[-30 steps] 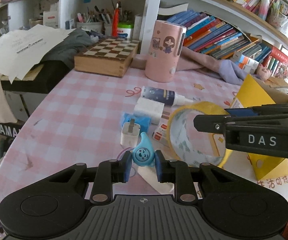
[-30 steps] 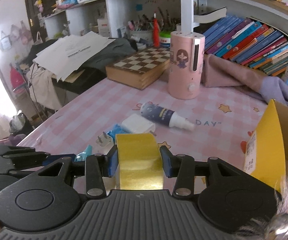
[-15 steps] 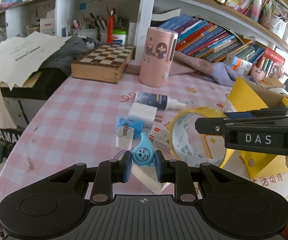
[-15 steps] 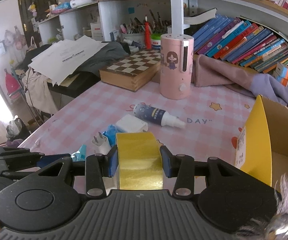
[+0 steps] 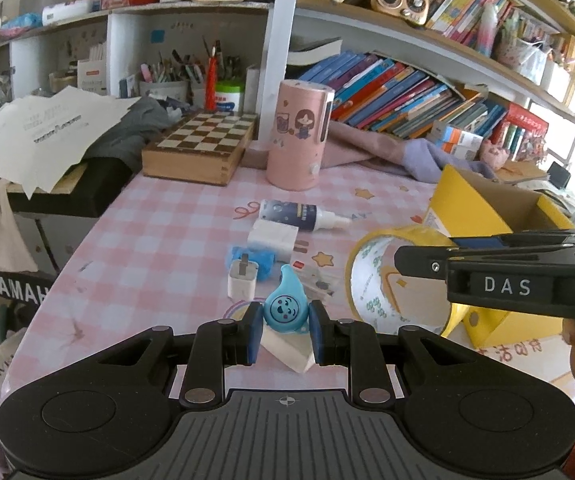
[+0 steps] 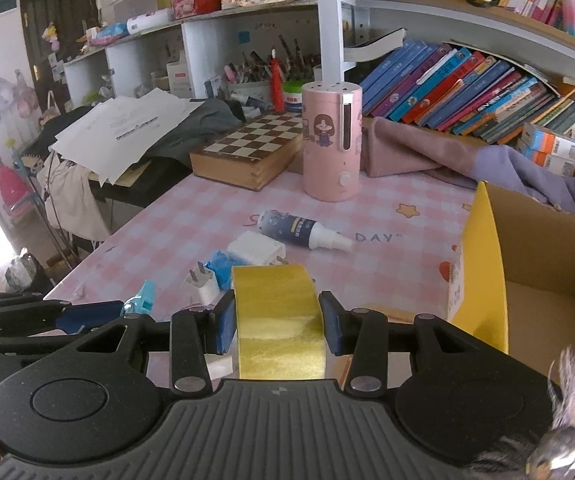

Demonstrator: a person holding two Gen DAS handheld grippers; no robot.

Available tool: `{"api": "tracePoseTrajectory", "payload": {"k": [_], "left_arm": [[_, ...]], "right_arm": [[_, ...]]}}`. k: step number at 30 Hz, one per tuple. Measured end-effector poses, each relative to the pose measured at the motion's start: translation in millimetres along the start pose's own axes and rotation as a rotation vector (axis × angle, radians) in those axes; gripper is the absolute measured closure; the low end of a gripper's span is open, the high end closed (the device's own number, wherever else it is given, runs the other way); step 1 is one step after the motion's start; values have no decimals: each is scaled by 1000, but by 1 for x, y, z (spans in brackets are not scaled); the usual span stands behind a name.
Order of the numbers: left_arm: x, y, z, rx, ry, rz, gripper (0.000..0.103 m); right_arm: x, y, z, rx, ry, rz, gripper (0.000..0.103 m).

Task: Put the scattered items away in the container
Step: 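Lift the tape roll with the right tool while the left tool lifts the whistle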

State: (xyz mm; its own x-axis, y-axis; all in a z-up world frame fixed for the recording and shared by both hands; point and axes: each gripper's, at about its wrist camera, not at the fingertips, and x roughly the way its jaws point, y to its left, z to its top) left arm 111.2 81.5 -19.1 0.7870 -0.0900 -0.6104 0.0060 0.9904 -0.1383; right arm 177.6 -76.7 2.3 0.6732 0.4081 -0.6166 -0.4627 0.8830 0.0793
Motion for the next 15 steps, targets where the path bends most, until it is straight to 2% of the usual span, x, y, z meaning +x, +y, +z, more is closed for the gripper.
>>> {"api": "tracePoseTrajectory", "payload": {"k": [15], "left_arm": [[-62, -13, -21, 49, -55, -24, 80]], "right_arm": [[-60, 19, -32, 48, -27, -27, 63]]}}
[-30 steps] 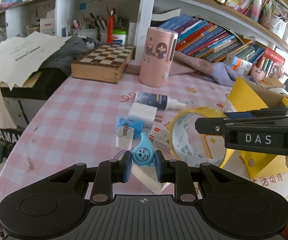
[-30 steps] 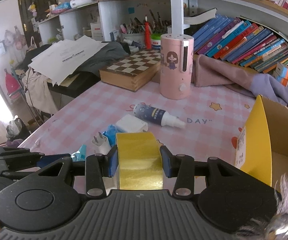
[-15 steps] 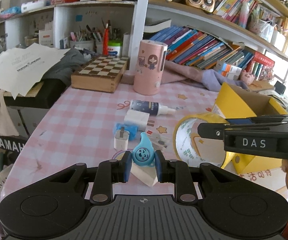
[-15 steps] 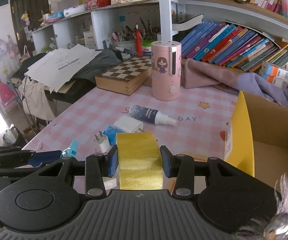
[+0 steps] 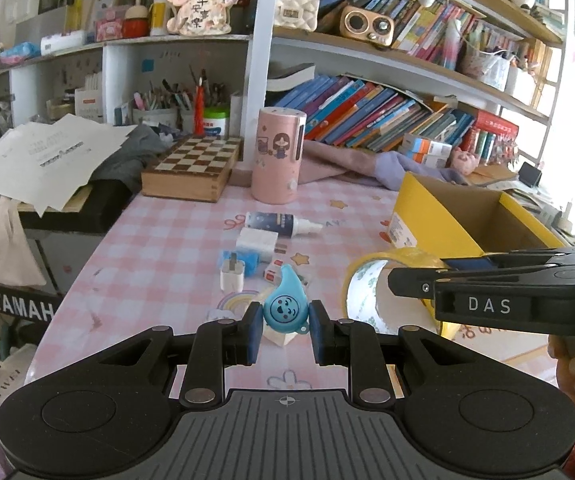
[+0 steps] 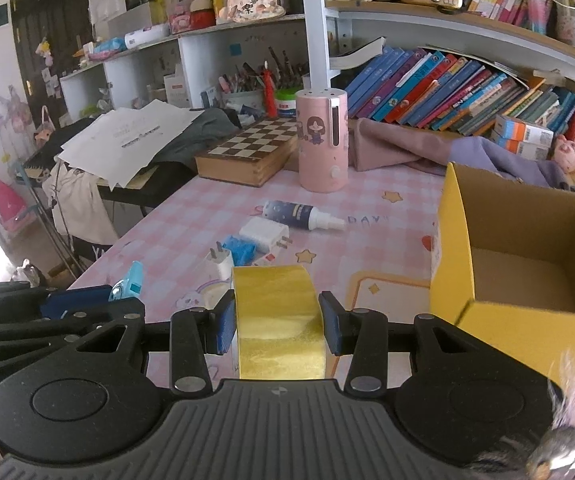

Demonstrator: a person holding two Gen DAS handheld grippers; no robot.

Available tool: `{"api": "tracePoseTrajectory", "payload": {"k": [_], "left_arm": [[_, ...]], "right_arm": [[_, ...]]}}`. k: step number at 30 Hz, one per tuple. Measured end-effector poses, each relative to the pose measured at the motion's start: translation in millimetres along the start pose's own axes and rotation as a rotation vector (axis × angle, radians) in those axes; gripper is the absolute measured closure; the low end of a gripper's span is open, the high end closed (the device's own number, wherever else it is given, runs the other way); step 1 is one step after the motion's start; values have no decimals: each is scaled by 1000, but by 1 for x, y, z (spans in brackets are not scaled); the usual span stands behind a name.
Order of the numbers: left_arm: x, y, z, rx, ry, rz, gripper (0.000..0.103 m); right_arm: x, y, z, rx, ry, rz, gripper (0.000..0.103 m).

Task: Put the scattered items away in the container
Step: 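Lift the tape roll with the right tool while the left tool lifts the whistle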

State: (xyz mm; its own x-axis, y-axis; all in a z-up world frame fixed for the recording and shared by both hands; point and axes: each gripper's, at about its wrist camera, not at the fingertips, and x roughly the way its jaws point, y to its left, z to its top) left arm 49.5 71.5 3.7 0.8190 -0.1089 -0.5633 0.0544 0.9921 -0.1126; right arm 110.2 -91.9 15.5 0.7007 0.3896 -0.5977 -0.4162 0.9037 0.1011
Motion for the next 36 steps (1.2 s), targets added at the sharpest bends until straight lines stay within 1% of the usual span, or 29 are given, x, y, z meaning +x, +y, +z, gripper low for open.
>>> {"api": "tracePoseTrajectory", "payload": {"k": [16, 26, 36], "left_arm": [[-37, -21, -27, 43, 5, -30, 80], [-41, -50, -35, 112, 18, -109, 80], [-36, -87, -41, 185, 40, -213, 80]], "right_arm": [[-50, 6, -41, 44, 1, -24, 63], [-80, -11, -66, 107, 5, -87, 63], [-109, -38, -90, 187, 12, -182, 63]]}}
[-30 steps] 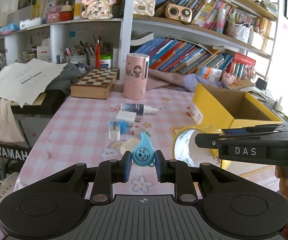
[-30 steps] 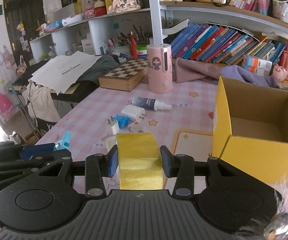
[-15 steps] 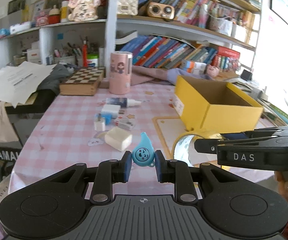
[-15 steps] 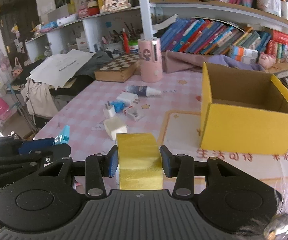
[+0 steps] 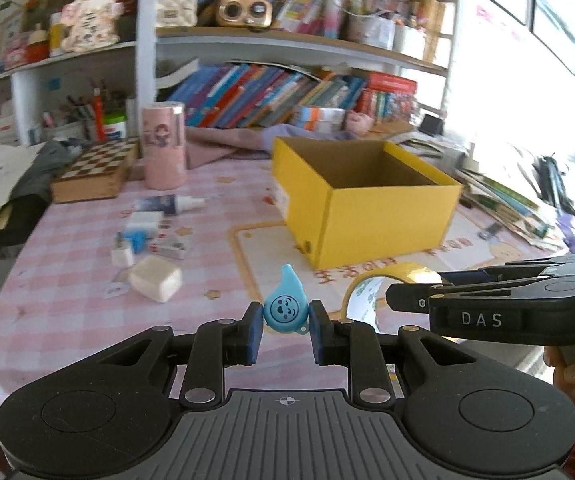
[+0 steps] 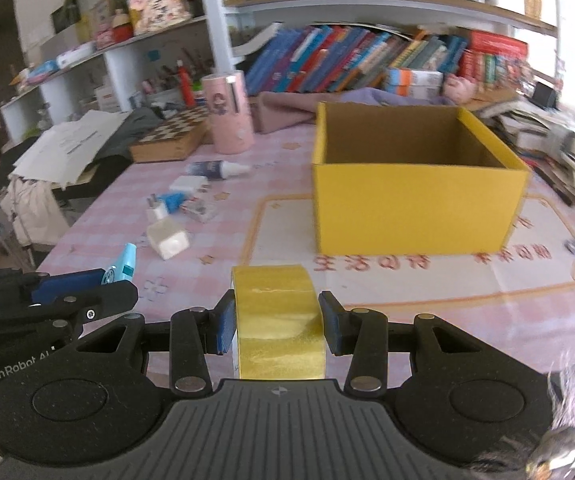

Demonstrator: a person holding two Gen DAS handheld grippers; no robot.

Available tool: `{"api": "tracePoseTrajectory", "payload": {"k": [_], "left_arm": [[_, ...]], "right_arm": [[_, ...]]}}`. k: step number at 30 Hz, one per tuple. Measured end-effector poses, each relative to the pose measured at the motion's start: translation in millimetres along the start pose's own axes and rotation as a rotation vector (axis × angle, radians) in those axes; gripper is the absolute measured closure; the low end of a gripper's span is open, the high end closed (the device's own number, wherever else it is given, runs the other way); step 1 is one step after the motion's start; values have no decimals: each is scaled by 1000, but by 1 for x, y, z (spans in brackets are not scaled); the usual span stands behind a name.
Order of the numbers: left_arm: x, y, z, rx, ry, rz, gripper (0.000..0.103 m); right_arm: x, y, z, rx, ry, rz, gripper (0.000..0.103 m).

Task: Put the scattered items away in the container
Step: 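Lift the tape roll with the right tool while the left tool lifts the whistle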

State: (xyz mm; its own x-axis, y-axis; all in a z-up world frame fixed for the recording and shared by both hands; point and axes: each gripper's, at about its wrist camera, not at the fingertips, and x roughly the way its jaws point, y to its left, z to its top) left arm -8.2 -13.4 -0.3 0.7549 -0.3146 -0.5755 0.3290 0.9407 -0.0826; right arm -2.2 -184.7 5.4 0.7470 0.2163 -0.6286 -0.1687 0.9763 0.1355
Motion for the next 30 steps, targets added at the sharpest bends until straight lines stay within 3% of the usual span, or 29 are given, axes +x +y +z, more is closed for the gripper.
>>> {"api": "tracePoseTrajectory", "payload": {"k": [16, 30], "left_arm": [[9, -36, 1, 87, 12, -115, 80], [20, -37, 8, 104, 14, -142, 80]], "right_arm": [[-31, -36, -20, 96, -14, -117, 63], [-29, -44, -11, 114, -20, -152, 63]]}}
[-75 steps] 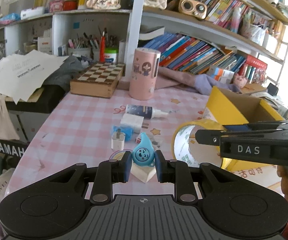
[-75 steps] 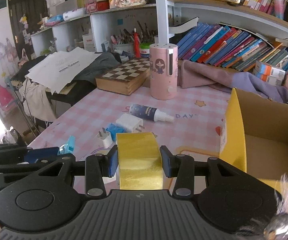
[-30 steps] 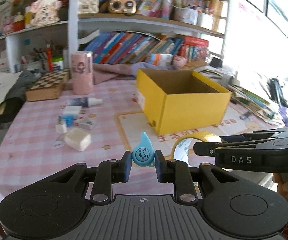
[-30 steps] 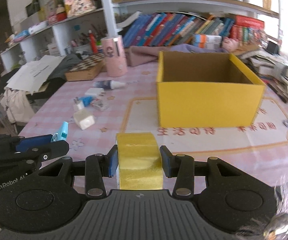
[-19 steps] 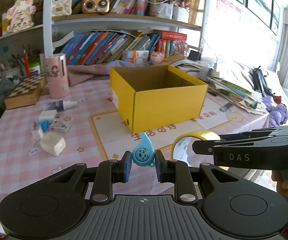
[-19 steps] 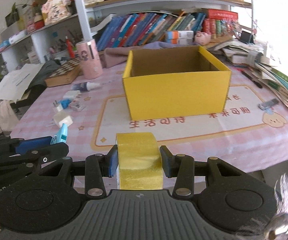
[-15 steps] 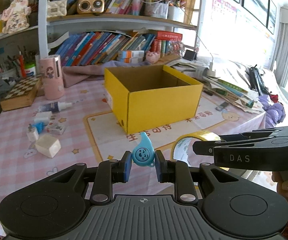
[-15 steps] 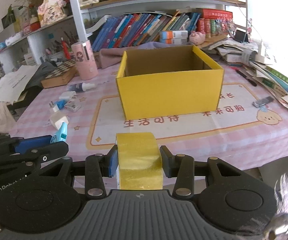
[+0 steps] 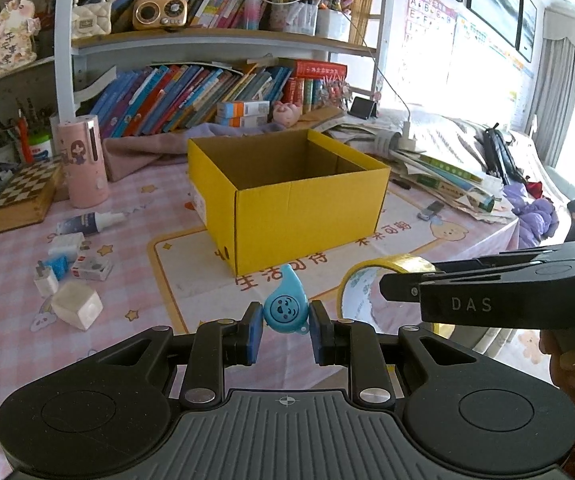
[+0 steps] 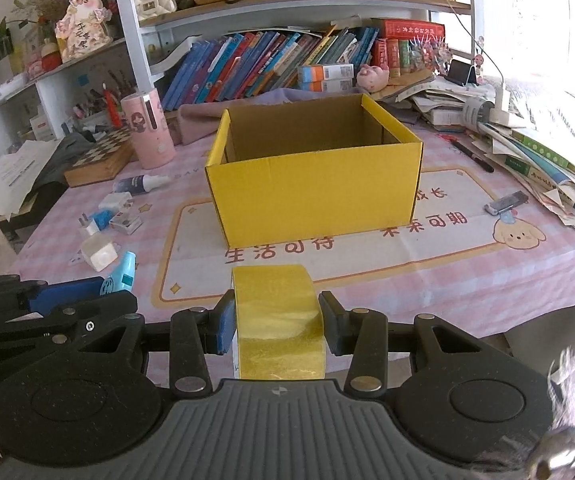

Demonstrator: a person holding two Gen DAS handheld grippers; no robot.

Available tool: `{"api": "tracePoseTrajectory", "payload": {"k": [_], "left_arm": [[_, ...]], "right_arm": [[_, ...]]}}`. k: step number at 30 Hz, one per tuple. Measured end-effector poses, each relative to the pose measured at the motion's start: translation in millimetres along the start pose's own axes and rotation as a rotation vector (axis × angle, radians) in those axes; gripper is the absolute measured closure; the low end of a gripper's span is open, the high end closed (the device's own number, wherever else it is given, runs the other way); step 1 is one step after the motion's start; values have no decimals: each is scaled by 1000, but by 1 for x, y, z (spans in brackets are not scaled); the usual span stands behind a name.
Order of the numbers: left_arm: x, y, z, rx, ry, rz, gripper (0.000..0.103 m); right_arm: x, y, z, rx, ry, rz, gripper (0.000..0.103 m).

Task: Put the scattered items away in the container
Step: 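Lift the tape roll with the right tool while the left tool lifts the whistle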

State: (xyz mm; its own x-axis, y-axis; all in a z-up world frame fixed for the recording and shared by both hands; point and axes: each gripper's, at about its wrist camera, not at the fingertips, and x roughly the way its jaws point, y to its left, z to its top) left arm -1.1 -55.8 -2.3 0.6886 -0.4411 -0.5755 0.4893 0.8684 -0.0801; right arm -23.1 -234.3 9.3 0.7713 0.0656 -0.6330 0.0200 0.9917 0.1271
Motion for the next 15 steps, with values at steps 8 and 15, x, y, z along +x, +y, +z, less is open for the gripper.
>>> {"api": "tracePoseTrajectory", "payload": {"k": [8, 15], "left_arm": [[10, 5, 7, -6, 2, 3, 80], [22, 7, 13, 4, 6, -7, 80]], "right_arm": [[14, 0, 9, -8, 14, 4, 63], [26, -3, 16, -7, 31, -4, 63]]}}
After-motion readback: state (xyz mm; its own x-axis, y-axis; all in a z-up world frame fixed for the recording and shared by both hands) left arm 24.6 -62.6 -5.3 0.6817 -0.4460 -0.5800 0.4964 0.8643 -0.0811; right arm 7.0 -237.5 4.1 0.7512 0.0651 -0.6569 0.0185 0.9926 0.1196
